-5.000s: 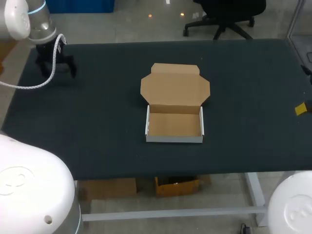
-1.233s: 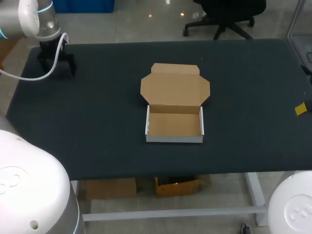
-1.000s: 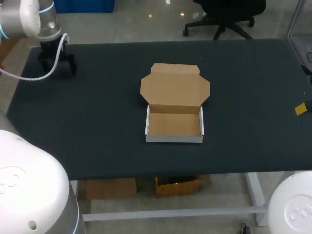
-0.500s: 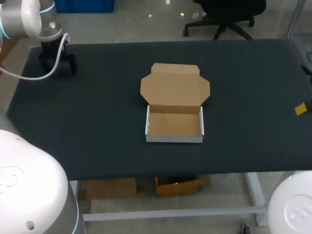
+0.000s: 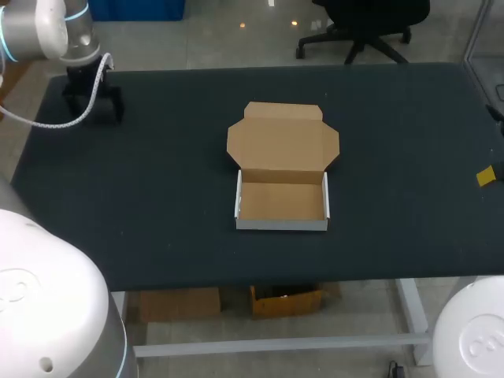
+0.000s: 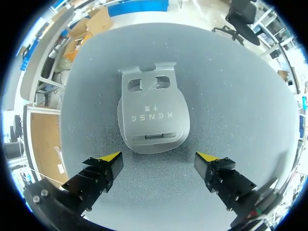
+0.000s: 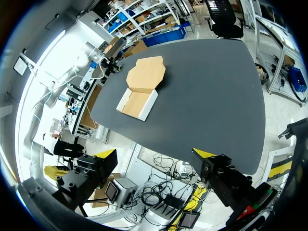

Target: Assemble the packaging by folding the flat box into shape, placing the metal phone stand inside, and closing the box properly

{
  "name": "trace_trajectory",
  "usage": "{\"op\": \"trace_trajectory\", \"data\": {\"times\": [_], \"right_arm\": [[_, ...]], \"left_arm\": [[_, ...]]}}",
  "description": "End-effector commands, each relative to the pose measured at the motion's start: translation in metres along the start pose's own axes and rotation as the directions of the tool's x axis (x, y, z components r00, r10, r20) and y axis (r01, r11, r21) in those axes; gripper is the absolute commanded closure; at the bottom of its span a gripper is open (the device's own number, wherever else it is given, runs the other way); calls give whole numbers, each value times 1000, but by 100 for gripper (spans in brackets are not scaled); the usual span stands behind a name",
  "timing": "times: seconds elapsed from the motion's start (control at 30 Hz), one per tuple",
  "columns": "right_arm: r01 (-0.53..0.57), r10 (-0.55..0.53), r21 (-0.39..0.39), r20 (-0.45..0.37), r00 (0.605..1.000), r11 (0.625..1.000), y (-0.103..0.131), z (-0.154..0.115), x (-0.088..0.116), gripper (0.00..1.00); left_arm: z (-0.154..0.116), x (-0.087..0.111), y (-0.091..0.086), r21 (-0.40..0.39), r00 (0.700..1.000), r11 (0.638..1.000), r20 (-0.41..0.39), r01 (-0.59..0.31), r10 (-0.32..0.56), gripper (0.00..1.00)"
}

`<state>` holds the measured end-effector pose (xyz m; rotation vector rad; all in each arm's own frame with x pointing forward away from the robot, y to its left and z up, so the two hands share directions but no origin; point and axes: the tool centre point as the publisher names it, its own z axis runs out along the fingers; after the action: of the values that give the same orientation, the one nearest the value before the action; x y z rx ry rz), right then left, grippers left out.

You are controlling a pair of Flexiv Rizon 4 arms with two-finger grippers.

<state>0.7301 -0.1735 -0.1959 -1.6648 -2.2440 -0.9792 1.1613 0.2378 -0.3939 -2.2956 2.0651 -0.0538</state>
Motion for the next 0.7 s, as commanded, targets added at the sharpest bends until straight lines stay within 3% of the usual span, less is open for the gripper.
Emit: {"op": "trace_trajectory", "data": {"times": [0.03,0.7], "right_arm": [[1,-1,1,-2,1000,1000,0,-1,0,0],[1,-1,1,-2,1000,1000,0,-1,0,0]], "left_arm": [[3,0,-5,-10,1000,1000,2,1,-1,0],[4,0,-12,-10,1000,1000,17,5,-5,0]]}}
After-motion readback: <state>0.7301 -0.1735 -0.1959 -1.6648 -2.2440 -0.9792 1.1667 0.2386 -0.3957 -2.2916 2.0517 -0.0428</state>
